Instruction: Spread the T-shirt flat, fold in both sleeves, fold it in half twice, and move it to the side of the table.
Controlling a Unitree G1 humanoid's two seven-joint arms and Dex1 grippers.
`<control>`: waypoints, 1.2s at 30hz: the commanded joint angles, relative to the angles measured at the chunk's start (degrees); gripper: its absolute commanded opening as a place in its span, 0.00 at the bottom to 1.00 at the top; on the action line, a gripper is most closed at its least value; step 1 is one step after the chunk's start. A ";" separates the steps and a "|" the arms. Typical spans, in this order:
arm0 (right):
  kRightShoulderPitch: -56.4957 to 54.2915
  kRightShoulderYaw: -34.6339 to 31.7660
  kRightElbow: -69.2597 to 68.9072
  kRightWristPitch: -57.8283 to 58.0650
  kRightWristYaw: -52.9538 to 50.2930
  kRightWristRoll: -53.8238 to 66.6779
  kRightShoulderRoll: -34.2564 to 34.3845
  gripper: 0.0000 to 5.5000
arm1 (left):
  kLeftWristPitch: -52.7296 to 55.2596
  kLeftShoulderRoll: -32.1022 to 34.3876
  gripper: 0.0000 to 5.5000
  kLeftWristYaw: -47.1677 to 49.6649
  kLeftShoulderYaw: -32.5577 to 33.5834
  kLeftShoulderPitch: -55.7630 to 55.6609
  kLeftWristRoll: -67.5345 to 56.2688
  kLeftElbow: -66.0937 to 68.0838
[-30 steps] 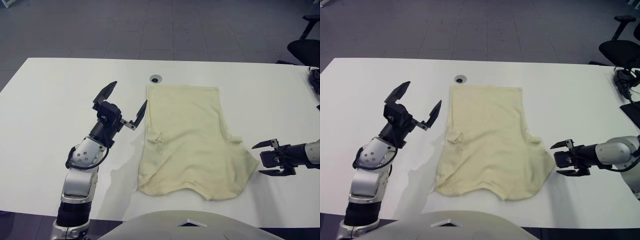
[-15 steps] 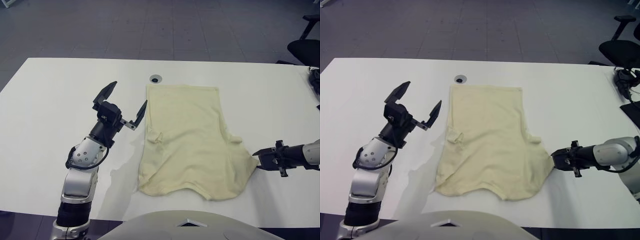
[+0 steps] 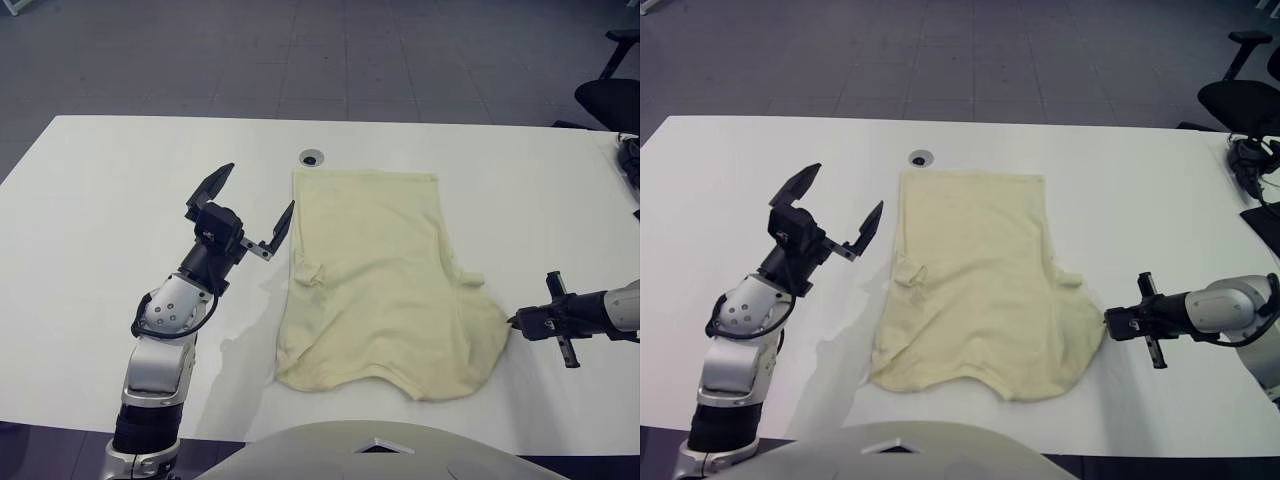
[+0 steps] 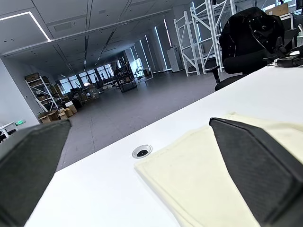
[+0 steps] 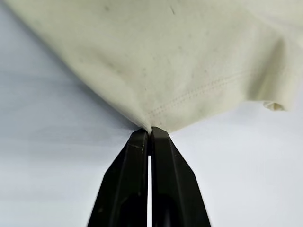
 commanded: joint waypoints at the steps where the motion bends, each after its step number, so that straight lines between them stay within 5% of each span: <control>1: 0.36 0.11 -0.62 -0.23 0.08 0.03 -0.94 0.01 | 0.72 0.43 0.98 -0.27 -0.09 -0.50 0.49 -0.65; 13: -2.00 -3.96 -8.97 0.48 0.51 5.80 -0.62 0.01 | 0.81 0.32 0.98 -0.59 -0.56 -1.00 0.55 -0.22; 36: -21.83 17.30 -10.78 1.09 1.97 -2.79 12.76 0.01 | 1.21 -0.01 0.98 -0.78 -2.91 -2.64 0.86 0.58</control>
